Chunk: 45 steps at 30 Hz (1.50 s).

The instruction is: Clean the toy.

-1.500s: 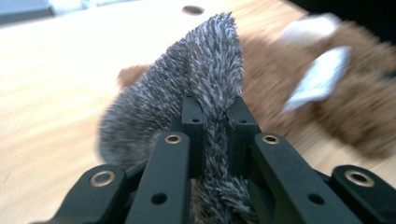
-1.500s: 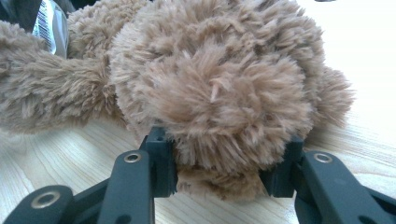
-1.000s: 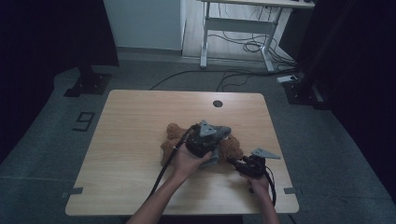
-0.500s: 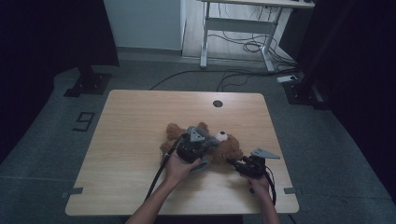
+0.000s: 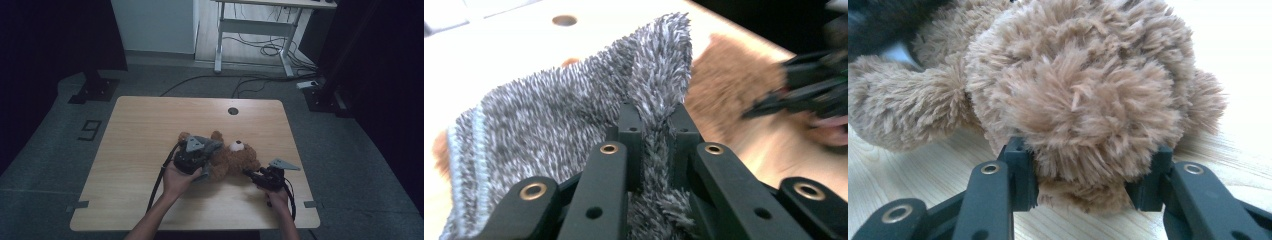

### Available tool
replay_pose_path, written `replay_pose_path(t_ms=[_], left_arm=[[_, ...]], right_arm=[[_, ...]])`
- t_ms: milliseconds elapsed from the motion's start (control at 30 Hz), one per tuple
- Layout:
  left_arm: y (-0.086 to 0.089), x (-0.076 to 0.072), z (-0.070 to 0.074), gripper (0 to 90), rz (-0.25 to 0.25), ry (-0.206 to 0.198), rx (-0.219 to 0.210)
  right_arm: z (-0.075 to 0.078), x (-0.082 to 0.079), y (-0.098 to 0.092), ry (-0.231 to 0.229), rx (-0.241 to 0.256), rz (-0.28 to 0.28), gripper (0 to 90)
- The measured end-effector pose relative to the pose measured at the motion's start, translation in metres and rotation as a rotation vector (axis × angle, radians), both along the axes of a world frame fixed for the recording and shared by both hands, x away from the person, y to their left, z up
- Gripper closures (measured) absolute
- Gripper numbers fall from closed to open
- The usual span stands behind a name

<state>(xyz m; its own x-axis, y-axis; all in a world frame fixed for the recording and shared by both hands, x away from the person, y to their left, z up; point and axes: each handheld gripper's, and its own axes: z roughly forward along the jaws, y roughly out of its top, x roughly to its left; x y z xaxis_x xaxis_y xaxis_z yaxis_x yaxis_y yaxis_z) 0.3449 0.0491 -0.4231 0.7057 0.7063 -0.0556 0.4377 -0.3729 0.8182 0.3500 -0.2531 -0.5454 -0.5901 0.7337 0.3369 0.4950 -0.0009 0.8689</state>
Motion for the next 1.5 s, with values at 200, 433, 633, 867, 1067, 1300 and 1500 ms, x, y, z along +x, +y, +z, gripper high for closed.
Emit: replay_pose_path(t_ms=[200, 433, 633, 867, 1067, 1300, 1500], left_arm=[[-0.055, 0.000, 0.003, 80.4, -0.100, 0.000, 0.023], [-0.098, 0.017, -0.032, 80.5, -0.125, 0.078, 0.084], [-0.085, 0.019, -0.037, 80.6, -0.102, 0.083, 0.077], [-0.049, 0.019, -0.043, 80.7, -0.044, 0.095, 0.067], [-0.032, 0.012, -0.035, 80.7, -0.016, 0.074, 0.061], [-0.054, 0.008, -0.020, 80.7, -0.062, 0.043, 0.040], [-0.094, 0.009, -0.020, 80.7, -0.123, 0.044, 0.058]], right_arm=[[0.000, 0.000, 0.000, 0.000, 0.000, 0.000, 55.0], [0.001, -0.001, 0.001, -0.001, -0.009, -0.006, 55.2], [0.001, -0.001, 0.001, -0.004, -0.017, -0.003, 55.4], [0.001, -0.002, 0.001, -0.007, -0.022, 0.004, 55.3], [0.000, -0.002, 0.000, -0.006, -0.018, 0.004, 55.4], [0.000, -0.002, 0.001, -0.003, -0.012, -0.006, 55.4], [0.001, -0.003, 0.002, -0.006, -0.016, -0.010, 55.3]])
